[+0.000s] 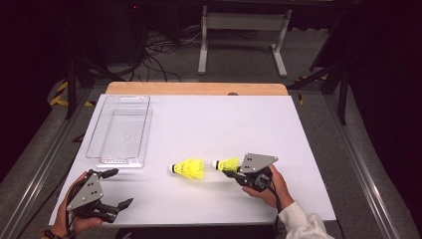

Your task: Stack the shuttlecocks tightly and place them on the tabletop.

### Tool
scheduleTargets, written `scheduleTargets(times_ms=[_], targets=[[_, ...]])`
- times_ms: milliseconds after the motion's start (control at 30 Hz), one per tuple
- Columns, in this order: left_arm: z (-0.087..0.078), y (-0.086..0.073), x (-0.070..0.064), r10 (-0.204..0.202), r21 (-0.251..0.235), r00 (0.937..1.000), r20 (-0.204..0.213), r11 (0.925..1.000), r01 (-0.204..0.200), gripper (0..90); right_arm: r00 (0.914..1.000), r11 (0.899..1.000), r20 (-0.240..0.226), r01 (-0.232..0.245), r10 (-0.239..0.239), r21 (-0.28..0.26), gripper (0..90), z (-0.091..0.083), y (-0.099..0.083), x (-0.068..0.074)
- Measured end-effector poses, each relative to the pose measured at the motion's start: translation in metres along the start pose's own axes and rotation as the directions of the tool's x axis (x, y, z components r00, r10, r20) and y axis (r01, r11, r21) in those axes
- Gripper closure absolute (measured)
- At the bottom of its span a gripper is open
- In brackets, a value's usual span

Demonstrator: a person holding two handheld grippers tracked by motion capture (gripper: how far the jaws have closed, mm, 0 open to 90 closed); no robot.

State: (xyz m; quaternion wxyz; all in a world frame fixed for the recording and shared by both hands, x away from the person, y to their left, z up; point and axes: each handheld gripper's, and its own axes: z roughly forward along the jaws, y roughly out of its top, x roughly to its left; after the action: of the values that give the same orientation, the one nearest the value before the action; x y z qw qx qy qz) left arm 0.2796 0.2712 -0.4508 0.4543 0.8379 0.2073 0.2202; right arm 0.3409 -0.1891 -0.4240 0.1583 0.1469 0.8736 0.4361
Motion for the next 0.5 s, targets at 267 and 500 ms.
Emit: scheduleTargets(times_ms=[267, 500], targets=[[0.002, 0.002, -0.001, 0.009, 0.009, 1.0000, -0.002, 0.9999, -0.009, 4.0, 0.9998, 1.000, -0.016, 0.013, -0.013, 0.009, 88.7, 0.006, 0.001, 0.005], [0.003, 0.002, -0.002, 0.013, 0.013, 0.9999, 0.001, 0.9998, -0.013, 4.0, 0.9994, 1.000, -0.032, 0.016, -0.016, 0.012, 88.7, 0.011, 0.002, 0.008]])
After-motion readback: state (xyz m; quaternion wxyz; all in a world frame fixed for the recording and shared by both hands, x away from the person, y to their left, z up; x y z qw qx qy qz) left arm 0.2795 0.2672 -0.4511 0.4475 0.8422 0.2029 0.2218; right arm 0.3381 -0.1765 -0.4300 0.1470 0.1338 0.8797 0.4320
